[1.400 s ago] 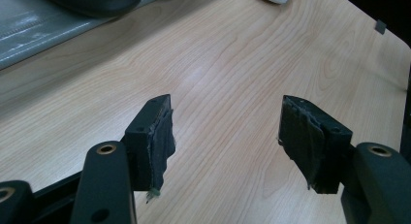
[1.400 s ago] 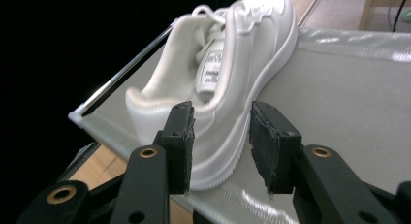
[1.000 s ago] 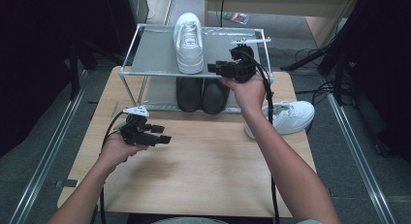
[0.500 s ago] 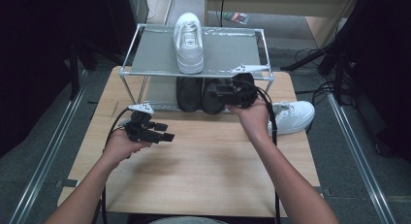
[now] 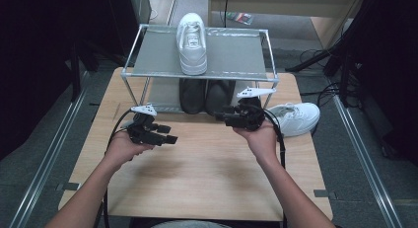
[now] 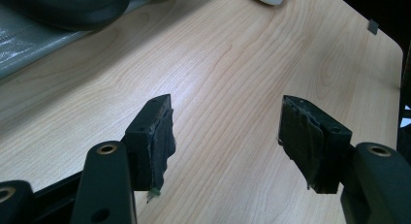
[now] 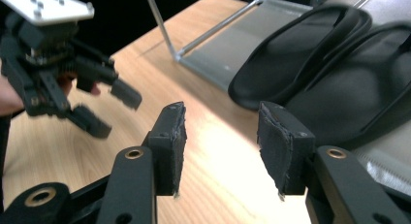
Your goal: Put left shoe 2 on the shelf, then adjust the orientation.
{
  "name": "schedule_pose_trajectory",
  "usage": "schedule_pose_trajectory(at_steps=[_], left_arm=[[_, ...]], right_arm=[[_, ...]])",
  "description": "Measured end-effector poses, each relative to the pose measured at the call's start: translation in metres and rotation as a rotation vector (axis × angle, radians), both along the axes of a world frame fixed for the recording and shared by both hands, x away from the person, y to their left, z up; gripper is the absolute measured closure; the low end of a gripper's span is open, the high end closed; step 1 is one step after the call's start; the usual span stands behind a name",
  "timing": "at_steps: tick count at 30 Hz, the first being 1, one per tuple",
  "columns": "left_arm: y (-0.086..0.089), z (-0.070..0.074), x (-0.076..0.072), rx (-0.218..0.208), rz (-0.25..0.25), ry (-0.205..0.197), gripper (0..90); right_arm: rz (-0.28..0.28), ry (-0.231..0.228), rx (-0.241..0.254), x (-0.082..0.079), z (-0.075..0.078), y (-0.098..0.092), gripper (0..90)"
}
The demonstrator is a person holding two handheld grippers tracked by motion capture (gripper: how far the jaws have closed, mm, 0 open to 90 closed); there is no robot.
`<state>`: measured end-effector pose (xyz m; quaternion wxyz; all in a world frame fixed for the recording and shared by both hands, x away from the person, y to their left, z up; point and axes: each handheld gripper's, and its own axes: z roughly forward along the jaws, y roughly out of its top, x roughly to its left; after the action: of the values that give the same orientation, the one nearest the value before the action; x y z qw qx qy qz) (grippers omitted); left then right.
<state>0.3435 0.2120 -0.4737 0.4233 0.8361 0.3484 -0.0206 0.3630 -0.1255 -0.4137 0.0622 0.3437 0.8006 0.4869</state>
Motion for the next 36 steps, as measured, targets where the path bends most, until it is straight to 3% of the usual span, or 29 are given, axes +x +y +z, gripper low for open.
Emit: schedule_pose_trajectory(at_steps=[14,28,36], left_arm=[[-0.001,0.000,-0.004,0.012,-0.011,-0.005,37.6],[0.004,-0.002,-0.012,0.031,-0.011,-0.010,37.5],[0.004,-0.003,-0.015,0.043,-0.009,-0.012,37.4]], right_arm=[[0.000,0.048,0.020,-0.026,-0.033,-0.020,53.9],[-0.023,0.058,0.015,-0.034,-0.047,-0.043,54.2],[-0.033,0.061,0.005,-0.034,-0.046,-0.053,54.1]])
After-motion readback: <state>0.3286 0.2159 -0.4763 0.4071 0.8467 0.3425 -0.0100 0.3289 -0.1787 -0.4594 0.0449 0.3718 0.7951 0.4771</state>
